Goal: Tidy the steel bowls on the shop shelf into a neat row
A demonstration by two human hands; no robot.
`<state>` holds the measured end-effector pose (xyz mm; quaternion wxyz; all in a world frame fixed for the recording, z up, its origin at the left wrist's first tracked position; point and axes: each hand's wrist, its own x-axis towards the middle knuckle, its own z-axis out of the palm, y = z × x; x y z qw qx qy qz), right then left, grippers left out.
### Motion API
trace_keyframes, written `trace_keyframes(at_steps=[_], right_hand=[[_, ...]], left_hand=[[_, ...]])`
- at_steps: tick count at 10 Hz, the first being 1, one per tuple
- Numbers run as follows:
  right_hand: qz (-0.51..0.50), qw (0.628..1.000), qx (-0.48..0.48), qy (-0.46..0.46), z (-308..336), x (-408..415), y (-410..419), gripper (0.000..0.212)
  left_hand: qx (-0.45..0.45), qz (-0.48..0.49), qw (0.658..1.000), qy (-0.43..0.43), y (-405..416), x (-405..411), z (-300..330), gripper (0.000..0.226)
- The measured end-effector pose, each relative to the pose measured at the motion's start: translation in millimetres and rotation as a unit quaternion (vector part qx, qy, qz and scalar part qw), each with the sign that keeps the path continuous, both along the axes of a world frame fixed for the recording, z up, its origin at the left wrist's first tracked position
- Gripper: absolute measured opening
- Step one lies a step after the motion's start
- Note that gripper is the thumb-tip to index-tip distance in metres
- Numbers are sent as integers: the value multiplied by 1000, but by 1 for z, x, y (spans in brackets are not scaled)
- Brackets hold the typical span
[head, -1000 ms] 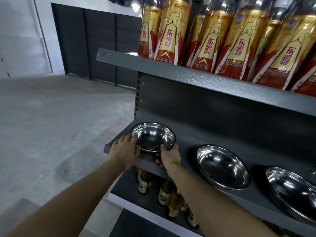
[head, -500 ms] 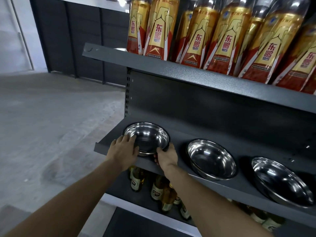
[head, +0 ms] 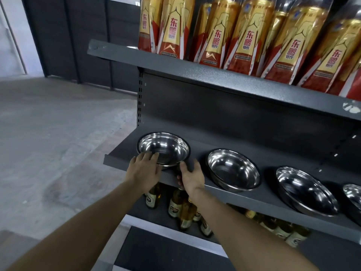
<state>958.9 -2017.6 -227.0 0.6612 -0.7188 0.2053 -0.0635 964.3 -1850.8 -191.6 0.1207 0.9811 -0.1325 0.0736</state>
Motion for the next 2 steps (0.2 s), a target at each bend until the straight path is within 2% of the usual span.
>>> trace_keyframes(at_steps=[2], right_hand=[[-24, 997, -69, -18, 3, -41, -35, 45]], left_hand=[[24, -49, 997, -59, -47, -20, 0, 54]])
